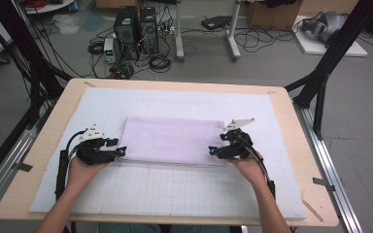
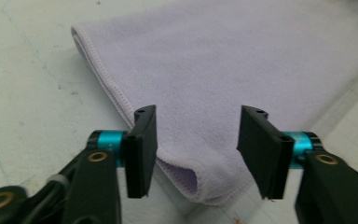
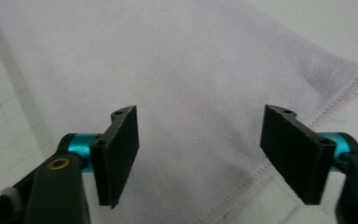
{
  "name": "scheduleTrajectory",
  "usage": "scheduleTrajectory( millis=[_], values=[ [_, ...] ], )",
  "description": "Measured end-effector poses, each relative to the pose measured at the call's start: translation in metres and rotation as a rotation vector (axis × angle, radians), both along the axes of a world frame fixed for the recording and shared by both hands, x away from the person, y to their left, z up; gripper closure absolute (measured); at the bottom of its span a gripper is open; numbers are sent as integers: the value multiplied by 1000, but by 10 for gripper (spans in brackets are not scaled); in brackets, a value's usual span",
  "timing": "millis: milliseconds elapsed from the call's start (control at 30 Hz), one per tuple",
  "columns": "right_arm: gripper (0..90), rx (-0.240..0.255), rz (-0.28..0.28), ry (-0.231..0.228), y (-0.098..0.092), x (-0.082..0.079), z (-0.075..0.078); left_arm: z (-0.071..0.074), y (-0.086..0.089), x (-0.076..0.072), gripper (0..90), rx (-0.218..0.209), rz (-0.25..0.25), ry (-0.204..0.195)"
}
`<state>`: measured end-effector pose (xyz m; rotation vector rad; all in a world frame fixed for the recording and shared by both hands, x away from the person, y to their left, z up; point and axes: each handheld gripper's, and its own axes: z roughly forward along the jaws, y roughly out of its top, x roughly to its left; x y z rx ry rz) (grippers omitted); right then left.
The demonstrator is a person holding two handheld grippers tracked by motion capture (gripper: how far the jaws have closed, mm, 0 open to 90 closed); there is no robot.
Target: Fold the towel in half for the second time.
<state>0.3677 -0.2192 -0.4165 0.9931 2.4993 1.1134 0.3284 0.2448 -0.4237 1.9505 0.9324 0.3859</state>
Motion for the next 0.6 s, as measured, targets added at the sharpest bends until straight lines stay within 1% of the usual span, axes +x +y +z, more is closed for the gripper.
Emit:
scheduleTrajectory(
  millis=[100,167,200,267,367,400,467,500,600],
  values=[
    [197,11,3,-8,0,-6,6,4,-1,-7,372,2,-3,-16],
    [182,36,8,-16,0,-10,10,4,-1,-10,327,7,-7,-15],
    [180,40,12,-23,0,-11,11,5,-1,-11,324,6,-21,-13],
    [173,46,18,-30,-1,-14,14,7,-1,-13,320,0,-28,-15],
    [156,37,18,-12,-5,-16,15,10,-1,-17,281,-15,-34,-24],
    [151,43,17,-1,-6,-17,15,11,-1,-19,266,-15,-33,-26],
    [148,52,16,-6,-8,-18,16,13,0,-22,236,-11,-28,-34],
    [148,63,18,-15,-9,-20,17,13,1,-22,223,-9,-29,-35],
    [148,76,17,-21,-11,-25,17,15,1,-25,207,0,-24,-35]
  ],
)
